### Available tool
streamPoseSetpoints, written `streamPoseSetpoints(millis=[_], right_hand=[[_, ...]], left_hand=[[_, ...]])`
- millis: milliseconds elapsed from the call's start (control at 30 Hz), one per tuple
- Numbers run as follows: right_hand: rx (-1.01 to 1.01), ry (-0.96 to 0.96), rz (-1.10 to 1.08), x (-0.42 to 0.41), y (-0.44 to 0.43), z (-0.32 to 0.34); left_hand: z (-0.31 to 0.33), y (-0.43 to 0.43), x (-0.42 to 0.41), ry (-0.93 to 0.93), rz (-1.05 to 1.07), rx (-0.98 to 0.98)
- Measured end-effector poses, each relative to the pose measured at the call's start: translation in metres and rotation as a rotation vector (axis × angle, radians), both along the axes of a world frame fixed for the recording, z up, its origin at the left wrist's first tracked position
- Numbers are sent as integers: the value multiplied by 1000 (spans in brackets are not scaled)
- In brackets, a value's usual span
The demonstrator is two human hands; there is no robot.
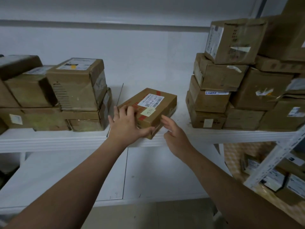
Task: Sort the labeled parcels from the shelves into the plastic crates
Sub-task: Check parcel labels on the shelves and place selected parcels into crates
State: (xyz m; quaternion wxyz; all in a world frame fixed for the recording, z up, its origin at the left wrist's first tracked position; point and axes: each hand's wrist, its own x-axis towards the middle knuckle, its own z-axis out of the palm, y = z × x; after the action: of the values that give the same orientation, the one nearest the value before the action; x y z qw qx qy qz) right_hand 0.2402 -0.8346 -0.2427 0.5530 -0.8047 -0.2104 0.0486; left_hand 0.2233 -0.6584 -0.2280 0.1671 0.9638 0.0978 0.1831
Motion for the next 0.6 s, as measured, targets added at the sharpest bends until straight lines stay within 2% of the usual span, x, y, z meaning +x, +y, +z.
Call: streamPoseSetpoints(millis=[167, 267, 367, 467, 533, 600], right_hand=[[-5, -102, -207, 14, -2, 12], [-23, -62, -253, 23, 1, 18], [48, 131, -239, 14, 12, 20], [161, 432, -185, -5, 27, 17], [222, 541, -180, -14, 35, 12], [329, 608, -208, -19, 45, 7]], left_hand=[[0, 3, -8, 18, -52, 113], [0, 14, -22, -4, -79, 195], [1, 23, -31, -32, -95, 209], [2, 33, -29, -69, -171, -37], [5, 37, -24, -107, -231, -190], [6, 39, -21, -114, -261, -138]])
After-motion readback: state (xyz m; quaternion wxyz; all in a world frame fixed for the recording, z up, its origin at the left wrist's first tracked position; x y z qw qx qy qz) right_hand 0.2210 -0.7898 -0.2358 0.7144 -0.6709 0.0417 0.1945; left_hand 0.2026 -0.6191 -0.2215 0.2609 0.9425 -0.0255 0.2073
